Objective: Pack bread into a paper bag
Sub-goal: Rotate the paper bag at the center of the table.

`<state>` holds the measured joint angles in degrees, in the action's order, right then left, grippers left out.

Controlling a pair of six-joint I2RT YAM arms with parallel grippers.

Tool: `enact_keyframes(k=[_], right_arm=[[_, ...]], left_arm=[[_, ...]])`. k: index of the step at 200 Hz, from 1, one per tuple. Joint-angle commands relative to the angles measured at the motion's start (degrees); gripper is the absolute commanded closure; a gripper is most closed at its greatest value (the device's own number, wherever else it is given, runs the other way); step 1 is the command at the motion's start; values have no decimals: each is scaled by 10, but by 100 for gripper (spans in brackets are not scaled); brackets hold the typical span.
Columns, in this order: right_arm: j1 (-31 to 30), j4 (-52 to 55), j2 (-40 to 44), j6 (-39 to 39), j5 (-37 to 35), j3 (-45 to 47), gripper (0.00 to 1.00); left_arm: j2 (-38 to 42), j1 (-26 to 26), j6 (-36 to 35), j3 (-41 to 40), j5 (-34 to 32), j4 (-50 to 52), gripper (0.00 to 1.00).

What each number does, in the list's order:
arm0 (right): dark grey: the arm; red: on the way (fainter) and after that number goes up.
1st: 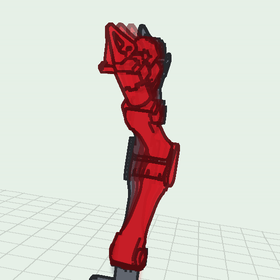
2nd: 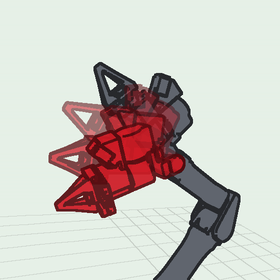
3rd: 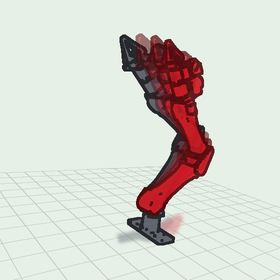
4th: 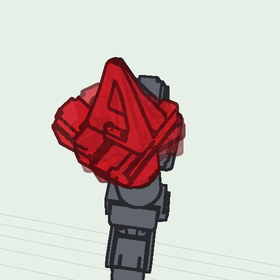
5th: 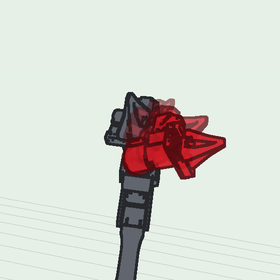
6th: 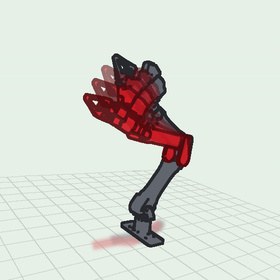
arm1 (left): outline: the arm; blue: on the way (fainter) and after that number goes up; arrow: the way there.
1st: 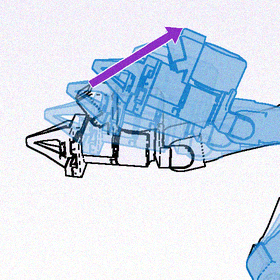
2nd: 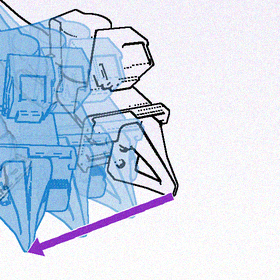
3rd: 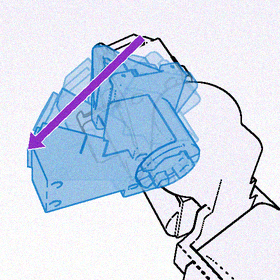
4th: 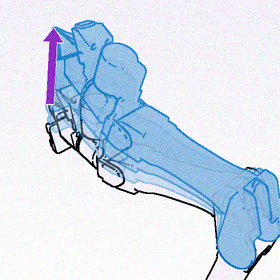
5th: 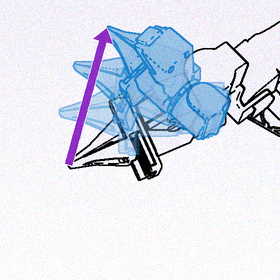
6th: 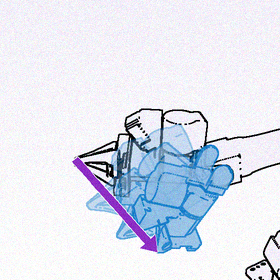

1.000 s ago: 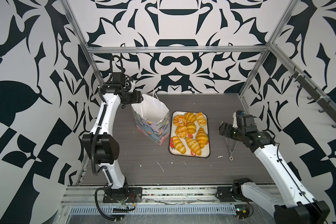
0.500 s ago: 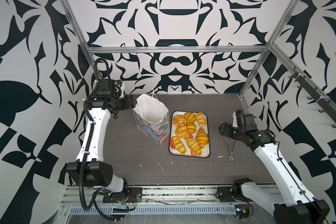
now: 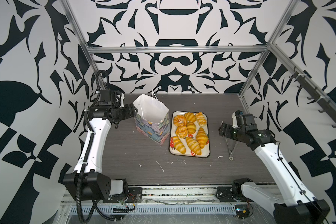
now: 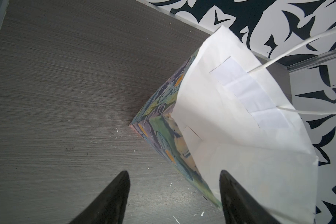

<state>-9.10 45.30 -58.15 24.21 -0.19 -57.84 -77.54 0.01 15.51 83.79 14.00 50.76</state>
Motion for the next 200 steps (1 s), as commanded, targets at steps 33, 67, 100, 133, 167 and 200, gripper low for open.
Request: enact_keyframes(k=[33,67,100,133,167,200], right_arm=[[-3,27,-2,1,-6,4,12],[-3,31,-10,8,-13,10,12],[-4,28,-11,13,-13,13,13],[-4,29,-12,15,-14,12,12],[-3,31,-9,18,-18,17,12],[-3,30,-16,24,-24,27,12]], left_arm=[[-25,-1,19,12,29,-13,40],[-40,0,24,21,36,-23,46],[-49,0,28,22,34,-54,55],[-66,0,31,31,48,-75,61],[-88,0,28,47,62,-79,63],[-89,0,23,50,62,-83,64]])
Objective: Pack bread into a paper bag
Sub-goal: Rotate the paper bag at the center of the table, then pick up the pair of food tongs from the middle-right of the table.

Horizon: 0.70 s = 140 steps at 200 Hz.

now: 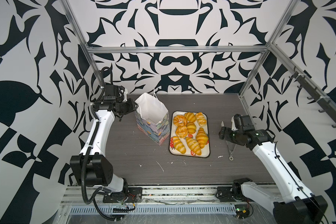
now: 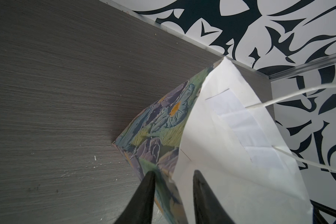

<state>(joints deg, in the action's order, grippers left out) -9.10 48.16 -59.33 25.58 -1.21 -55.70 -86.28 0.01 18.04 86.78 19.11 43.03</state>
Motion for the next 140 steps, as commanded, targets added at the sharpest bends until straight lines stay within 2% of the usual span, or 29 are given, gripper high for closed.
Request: enact_keyframes(k=[1,56,88,103,114,140], right_arm=[[-3,2,-5,10,-14,6,12],[-3,-8,-50,16,-48,12,11],[17,-12,-76,22,-116,21,10],[53,-21,-89,21,-104,27,10],[74,-32,-95,21,-70,31,10],[83,-45,-107,24,-83,40,10]], left_arm=[[-1,0,-3,20,11,-6,63],[19,0,-3,9,1,2,56],[21,0,-7,9,-2,10,55],[24,0,-6,7,-2,9,55],[26,0,-7,7,-2,11,54],[28,0,-10,9,-5,16,55]])
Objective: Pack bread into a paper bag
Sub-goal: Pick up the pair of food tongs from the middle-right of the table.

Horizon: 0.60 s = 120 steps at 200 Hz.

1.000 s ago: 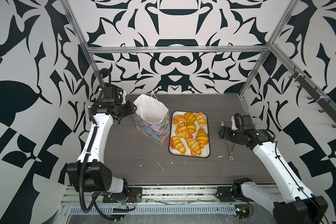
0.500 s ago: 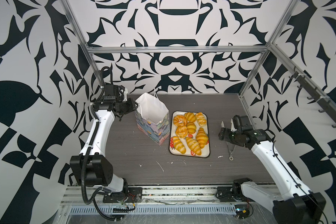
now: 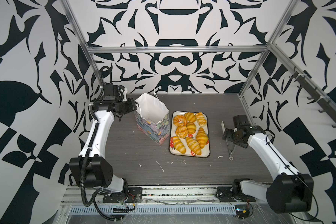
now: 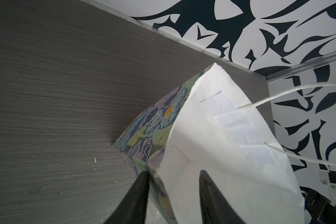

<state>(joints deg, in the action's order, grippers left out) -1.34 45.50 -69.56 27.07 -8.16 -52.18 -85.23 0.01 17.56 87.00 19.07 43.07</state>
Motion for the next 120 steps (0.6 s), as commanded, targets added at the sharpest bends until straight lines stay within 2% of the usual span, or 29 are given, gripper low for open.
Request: enact_keyframes(k=[1,71,120], right_arm=[[6,-18,-6,9,-15,5,10],[24,-61,-47,22,-21,41,9],[27,-82,-87,22,-23,48,7]], left_arm=[[18,0,-5,6,-4,16,55],[22,0,-15,-8,-45,39,57],[32,0,-16,-16,-53,42,55]])
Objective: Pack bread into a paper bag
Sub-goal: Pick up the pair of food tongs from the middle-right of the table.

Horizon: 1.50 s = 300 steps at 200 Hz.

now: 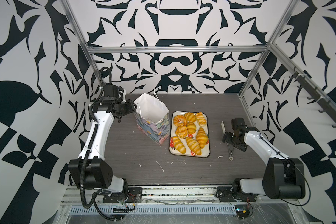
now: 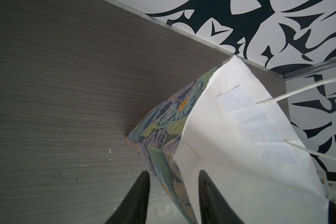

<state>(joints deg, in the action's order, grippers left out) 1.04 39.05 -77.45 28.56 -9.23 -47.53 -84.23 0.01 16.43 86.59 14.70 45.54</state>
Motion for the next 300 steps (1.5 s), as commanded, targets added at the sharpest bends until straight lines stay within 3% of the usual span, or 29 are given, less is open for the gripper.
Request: enact_keyframes(k=[1,55,125,158,227,300], right_arm=[[3,-18,-9,7,-12,1,7],[5,-49,-62,11,-10,-8,8],[6,-58,-98,12,-33,-22,16],[7,-65,-100,12,-27,-22,22],[7,-66,-137,6,8,-36,24],[5,-82,-109,4,30,-17,26]], left_arm=[[22,0,-5,-12,-9,17,55],[21,0,-3,-22,-6,17,55],[20,0,-4,-20,-7,17,57],[20,0,-4,-20,-4,17,59],[22,0,-3,-23,1,15,59],[25,0,0,-24,4,13,58]])
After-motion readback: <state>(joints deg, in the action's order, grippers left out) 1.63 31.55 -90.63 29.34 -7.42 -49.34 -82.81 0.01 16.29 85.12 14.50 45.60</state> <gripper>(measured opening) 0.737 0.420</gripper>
